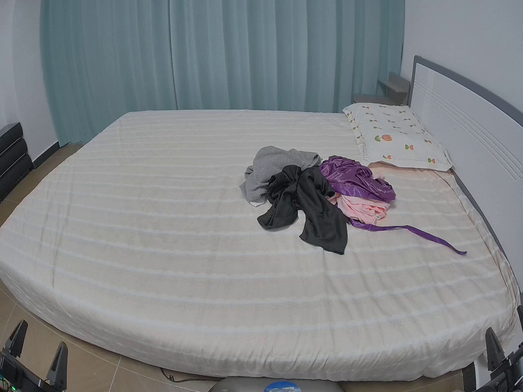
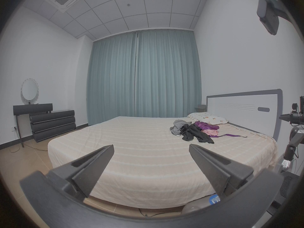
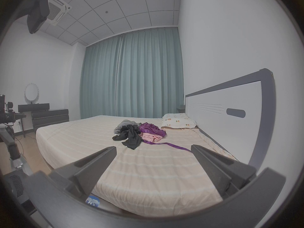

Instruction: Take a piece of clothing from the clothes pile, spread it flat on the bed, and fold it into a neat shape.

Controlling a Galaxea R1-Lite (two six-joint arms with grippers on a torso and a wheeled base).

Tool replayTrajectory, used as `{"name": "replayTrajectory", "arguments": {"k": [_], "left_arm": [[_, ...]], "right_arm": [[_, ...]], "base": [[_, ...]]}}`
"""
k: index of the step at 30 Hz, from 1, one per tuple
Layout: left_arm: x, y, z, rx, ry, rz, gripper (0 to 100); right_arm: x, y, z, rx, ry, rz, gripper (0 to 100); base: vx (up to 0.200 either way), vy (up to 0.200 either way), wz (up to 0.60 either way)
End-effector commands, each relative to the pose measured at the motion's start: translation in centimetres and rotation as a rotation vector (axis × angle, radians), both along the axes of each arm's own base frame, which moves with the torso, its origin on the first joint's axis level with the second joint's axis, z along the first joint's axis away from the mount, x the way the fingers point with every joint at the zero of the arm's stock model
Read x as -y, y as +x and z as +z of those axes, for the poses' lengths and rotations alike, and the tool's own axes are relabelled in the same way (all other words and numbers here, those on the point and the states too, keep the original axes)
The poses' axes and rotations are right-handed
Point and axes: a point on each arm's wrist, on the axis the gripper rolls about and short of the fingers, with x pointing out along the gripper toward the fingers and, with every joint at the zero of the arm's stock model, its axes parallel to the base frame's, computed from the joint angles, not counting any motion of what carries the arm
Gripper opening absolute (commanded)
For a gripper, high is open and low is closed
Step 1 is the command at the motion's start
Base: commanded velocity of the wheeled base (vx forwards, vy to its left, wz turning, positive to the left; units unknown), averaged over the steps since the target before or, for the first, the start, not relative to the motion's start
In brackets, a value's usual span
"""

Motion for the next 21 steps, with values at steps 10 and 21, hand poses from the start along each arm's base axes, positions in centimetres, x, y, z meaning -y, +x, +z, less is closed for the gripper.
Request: {"name": "replayTrajectory", "arguments": {"k": [10,21], "left_arm": [[0.0,0.1,-0.5,-0.007,0.000,0.000,100],[0.0,0.1,-0.5,-0.007,0.000,0.000,100]], "right_arm": [[-0.4,2.5,6.5,-0.180,0.078,0.188,100],[-1.5,15.5,6.1,-0.549,0.168,0.260,100]], "base": [[0.000,0.000,0.00],[0.000,0.000,0.00]]}}
